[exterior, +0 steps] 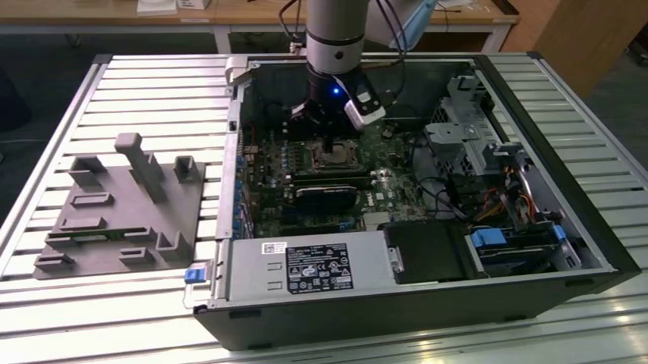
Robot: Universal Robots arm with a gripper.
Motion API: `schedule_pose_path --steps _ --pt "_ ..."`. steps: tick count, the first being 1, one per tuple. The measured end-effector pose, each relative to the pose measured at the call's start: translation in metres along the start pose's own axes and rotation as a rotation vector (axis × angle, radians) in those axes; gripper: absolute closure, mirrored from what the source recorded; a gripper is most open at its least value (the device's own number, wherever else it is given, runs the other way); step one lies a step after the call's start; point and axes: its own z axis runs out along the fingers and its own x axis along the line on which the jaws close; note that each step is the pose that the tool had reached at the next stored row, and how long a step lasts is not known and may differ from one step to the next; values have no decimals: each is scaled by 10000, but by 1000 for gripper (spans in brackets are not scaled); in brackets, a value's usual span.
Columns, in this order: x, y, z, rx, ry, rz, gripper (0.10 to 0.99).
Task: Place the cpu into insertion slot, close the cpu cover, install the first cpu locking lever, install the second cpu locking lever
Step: 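Close the cpu cover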
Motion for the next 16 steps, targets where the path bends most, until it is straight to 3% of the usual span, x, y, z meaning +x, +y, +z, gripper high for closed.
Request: schedule_pose_path --steps 4,9,16 --pt "-118 0 2 1 0 -1 980" --pt "-139 1 -7 2 1 0 980" --pt "-142 3 -172 1 0 -1 980"
